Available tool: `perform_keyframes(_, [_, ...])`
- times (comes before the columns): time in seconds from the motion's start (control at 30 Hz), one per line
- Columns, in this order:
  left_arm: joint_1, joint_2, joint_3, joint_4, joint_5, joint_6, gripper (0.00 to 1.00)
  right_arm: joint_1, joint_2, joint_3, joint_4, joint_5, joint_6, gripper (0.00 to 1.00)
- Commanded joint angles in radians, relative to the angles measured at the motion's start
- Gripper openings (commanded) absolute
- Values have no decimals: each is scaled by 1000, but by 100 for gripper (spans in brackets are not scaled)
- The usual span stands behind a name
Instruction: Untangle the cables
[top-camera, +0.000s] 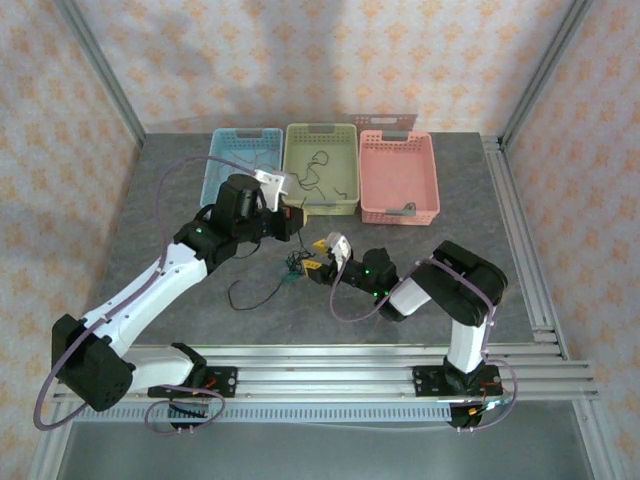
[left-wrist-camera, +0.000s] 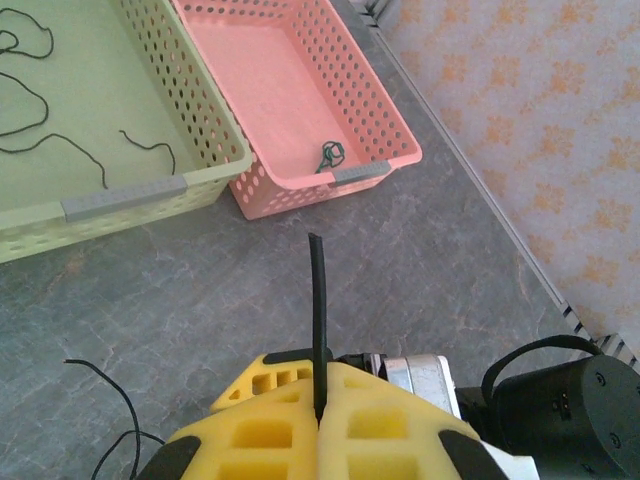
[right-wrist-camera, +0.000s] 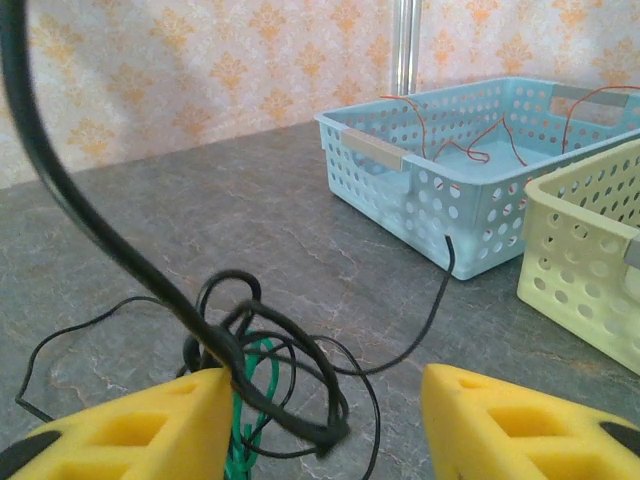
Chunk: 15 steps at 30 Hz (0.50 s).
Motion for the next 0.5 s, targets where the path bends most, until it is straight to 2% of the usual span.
perform_keyframes(0.0, [-16,2,7,8,8,31,0,12,20,21,42,-24,-24,51])
perform_keyframes(0.1, [-18,0,11,4,3,33,0,13,20,20,42,-27,-25,44])
perform_keyframes(0.27, [-18,7,15,-2,-13,33,0,13,19,20,42,-31,-26,16])
perform_keyframes(0.33, [-18,6,15,-4,-24,31,0,13,19,20,42,-31,-25,9])
perform_keyframes(0.43, [-18,1,16,-3,-39,24,0,13,22,20,41,-29,-26,0])
perform_keyframes(0.47, [-18,-1,18,-7,-44,17,0,13,21,20,41,-26,-26,0])
